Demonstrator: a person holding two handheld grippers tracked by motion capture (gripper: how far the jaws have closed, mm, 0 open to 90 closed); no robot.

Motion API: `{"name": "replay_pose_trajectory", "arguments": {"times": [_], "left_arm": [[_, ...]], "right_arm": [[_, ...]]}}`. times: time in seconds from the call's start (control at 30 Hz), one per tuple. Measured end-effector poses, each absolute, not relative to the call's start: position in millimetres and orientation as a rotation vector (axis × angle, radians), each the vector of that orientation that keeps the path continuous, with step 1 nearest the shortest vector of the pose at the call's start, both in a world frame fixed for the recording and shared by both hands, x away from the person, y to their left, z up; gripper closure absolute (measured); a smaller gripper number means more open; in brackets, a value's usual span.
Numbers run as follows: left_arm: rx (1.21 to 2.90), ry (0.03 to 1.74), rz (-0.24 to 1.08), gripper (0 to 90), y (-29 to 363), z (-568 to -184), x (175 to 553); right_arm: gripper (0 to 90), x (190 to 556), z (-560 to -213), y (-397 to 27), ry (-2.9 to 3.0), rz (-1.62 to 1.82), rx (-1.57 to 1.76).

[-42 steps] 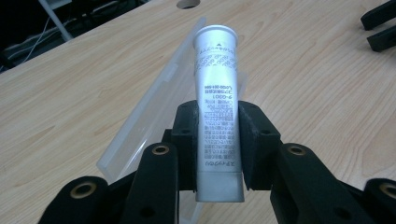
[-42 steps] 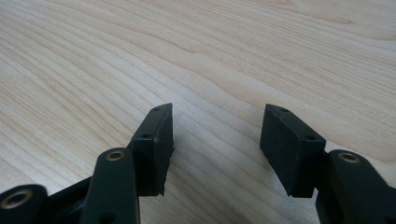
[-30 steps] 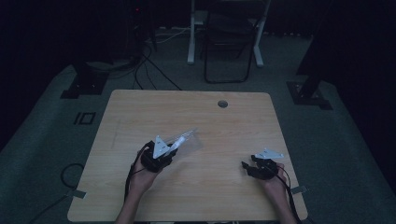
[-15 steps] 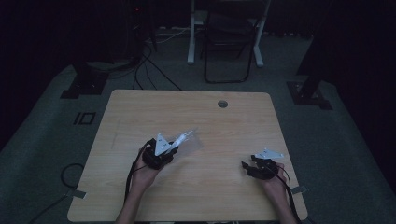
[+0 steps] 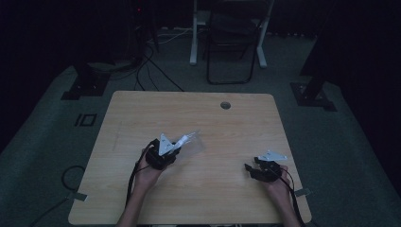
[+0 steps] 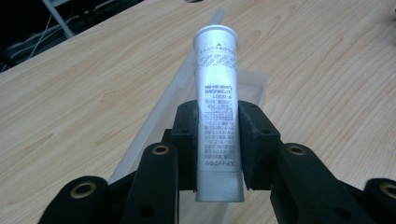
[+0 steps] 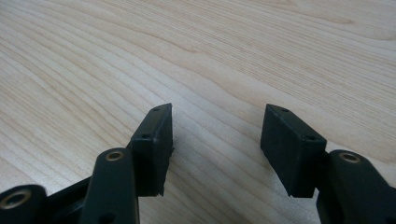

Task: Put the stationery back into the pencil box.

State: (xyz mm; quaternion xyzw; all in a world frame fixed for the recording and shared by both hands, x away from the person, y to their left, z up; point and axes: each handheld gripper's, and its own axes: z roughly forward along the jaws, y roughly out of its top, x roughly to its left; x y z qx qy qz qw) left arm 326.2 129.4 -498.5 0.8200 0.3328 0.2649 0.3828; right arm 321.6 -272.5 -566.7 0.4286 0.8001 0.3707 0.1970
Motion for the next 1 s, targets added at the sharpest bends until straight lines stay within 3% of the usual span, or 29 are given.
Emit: {"name": "replay_pose_trajectory", "arguments": {"times": [1.0], "left_arm": [[2.194, 0.847, 0.683, 70.7, 115, -522, 344]], "right_arm": [[43.8, 322, -567, -272, 2.241, 1.038, 1.198]]}}
